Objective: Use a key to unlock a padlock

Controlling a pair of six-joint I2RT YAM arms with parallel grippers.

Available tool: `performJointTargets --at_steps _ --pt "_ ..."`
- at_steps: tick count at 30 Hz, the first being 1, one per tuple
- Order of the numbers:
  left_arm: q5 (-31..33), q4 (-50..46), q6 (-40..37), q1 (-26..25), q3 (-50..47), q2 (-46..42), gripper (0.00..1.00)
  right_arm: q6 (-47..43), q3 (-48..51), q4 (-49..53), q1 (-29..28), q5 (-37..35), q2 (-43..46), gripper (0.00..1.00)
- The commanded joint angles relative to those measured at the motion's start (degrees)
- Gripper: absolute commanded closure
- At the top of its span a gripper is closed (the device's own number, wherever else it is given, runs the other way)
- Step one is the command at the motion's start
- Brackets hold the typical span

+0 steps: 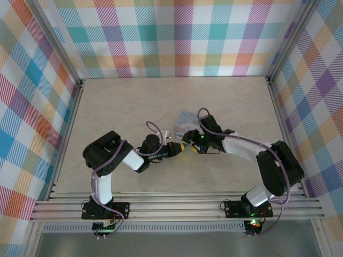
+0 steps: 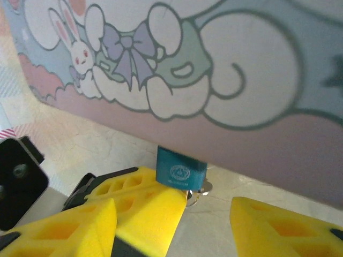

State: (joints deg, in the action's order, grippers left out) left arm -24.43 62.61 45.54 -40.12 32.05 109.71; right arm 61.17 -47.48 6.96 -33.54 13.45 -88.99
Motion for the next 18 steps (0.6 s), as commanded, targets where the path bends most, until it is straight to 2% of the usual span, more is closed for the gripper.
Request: performJointTargets --at_steps 1,10,18 --pt "-1.1 -0.3 -1.4 -0.8 1.5 -2.6 1.0 2.5 -1.7 -0.9 -0.6 -2.0 -2.1 0.42" --pt "-2.4 -2.1 -1.5 -0.8 2.6 -3.3 1.0 4.4 -2.9 2.0 -0.7 -3.6 -3.7 0.46" --pt "-3.5 -3.3 -2.9 -0.9 3.7 -3.7 1.0 2.4 -6.2 6.4 -0.8 -3.4 -5.6 0.68"
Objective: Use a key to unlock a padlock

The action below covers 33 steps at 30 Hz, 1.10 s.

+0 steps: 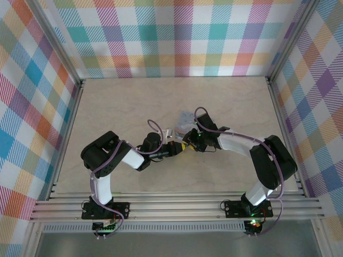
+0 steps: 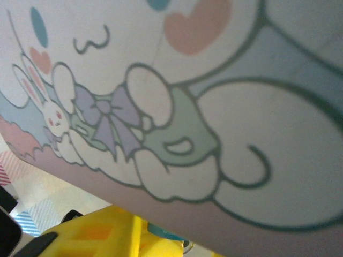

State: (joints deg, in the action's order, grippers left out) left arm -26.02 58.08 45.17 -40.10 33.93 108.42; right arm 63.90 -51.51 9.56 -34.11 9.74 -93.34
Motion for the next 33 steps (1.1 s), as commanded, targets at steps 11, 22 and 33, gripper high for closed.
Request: performJointTargets --at_steps 11,22,33 --pt "-0.1 -10.1 -14.1 -3.6 5.7 -6.9 1.0 -2.3 -5.5 10.2 -0.3 5.5 -3.1 0.97" --pt "8.1 -16.3 -18.3 -4.3 5.3 -9.2 1.0 -3.3 -7.7 15.6 -0.2 3.0 0.4 0.51" --pt "11.2 -29.1 -30.1 -4.3 6.6 -13.1 1.0 0.2 -5.6 11.2 -0.2 1.3 2.6 0.44"
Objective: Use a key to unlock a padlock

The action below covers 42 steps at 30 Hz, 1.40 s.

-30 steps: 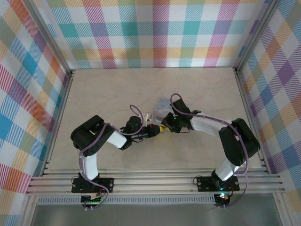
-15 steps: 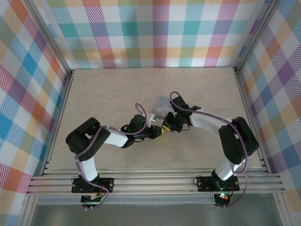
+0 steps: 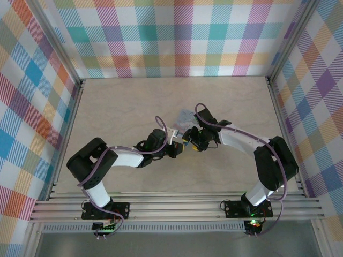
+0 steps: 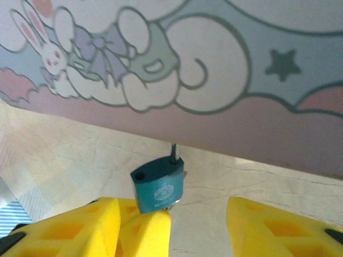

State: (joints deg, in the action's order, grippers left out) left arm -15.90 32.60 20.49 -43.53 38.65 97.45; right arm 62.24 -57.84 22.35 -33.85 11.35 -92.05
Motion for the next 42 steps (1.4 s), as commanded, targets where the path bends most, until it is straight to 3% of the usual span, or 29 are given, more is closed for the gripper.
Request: performJointTargets --at_steps 1,11,19,30,36,37,42 --pt "1.3 -4.5 -6.3 -1.0 2.1 -2.3 1.0 2.0 0.6 -1.8 -0.5 0.0 1.0 0.44" --pt "3.6 -11.0 -13.2 -2.3 4.8 -3.6 1.0 2.2 -2.1 -0.4 -0.5 1.4 -2.1 0.5" --pt "4.9 -11.9 -14.1 -3.3 5.3 -4.2 1.0 3.0 -3.3 -1.1 -0.5 3.1 -5.0 0.54" --pt "4.9 -13.0 -14.5 -3.8 5.6 -5.1 1.0 2.6 -2.6 -0.2 -0.5 2.9 -4.8 0.94" --pt "4.8 -14.1 -14.3 -3.9 6.2 -5.3 1.0 2.8 -1.1 -0.9 -0.4 2.8 -3.4 1.0" --pt "4.8 -14.6 -14.1 -3.9 6.4 -5.6 0.99 2.6 -0.6 -1.0 -0.4 2.5 -2.9 1.0" --pt "6.2 -17.1 -12.0 -3.9 5.5 -8.3 0.73 2.7 5.2 -2.9 1.5 1.2 2.2 1.0"
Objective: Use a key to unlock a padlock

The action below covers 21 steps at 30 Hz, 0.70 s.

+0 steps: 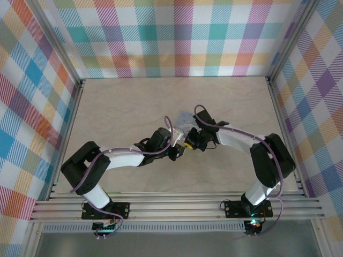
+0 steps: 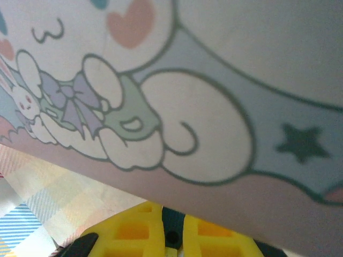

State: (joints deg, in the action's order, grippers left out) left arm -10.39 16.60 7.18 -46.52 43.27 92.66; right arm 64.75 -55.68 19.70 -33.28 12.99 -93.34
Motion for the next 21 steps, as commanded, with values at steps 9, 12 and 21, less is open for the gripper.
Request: performJointTargets --at_steps 9,12,21 --pt "3.2 -1.6 7.6 -0.7 -4.3 -8.5 0.66 0.6 11.4 -2.6 7.6 -1.9 12.8 1.0" --pt "3.2 -1.8 8.5 -0.7 -5.0 -8.8 0.66 0.6 12.8 -4.6 9.3 -2.4 14.2 1.0" --pt "3.4 -3.4 8.3 -0.6 -5.2 -9.7 0.66 -3.9 12.4 -9.9 12.2 -3.7 10.4 1.0"
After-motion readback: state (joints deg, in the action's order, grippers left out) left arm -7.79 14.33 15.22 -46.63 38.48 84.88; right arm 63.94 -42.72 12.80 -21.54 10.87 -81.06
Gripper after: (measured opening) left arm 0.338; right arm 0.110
